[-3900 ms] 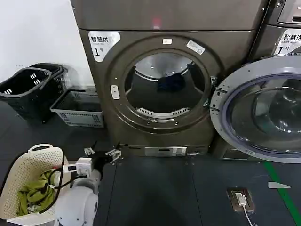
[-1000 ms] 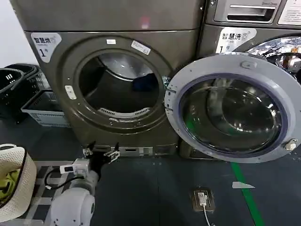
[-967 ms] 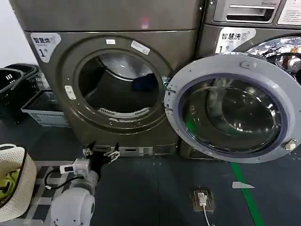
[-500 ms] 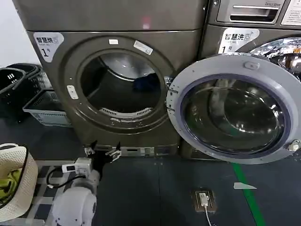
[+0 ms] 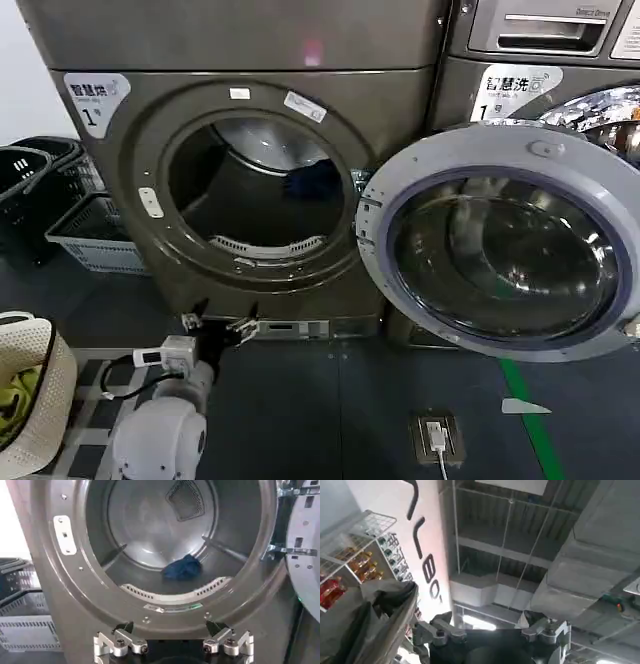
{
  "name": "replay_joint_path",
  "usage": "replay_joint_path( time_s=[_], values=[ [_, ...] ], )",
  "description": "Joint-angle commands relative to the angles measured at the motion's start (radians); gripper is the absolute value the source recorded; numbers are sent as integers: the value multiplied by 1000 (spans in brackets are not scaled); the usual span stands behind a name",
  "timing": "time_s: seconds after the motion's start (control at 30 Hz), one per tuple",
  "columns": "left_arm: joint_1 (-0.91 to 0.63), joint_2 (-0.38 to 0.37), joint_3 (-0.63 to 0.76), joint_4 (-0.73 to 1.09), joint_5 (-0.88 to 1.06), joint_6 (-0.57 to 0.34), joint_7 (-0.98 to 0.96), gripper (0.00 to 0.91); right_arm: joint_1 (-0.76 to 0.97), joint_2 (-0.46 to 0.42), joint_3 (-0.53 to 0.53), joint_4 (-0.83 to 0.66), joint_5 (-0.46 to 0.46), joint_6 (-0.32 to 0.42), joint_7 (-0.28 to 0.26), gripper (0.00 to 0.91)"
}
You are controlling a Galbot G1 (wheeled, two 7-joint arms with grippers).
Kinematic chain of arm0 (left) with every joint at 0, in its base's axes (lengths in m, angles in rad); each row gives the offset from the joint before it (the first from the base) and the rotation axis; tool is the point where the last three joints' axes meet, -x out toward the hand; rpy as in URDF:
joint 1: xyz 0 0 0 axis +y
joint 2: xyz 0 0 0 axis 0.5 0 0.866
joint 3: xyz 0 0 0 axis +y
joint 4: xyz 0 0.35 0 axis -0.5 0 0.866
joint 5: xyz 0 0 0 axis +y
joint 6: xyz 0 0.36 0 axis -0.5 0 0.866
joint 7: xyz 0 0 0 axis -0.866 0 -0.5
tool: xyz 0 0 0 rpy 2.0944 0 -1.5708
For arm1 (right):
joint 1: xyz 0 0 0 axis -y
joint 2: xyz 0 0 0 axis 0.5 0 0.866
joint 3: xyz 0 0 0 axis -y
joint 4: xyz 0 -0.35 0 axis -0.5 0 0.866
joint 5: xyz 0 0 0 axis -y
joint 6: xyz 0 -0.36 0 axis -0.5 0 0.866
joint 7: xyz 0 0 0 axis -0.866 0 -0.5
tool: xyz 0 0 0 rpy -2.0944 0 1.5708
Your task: Grasp the clothes from the dryer.
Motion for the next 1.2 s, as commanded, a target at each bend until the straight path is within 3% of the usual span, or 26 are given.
replay_joint_path(
  time_s=[0.03, 1.2],
  values=[
    [-4, -1, 2, 0, 16, 49, 2, 907, -2, 1, 3, -1, 1, 0, 1, 907],
    [-8, 0, 20, 10, 26, 49, 6, 907, -11, 3, 29, -9, 8, -6, 2, 907]
  ],
)
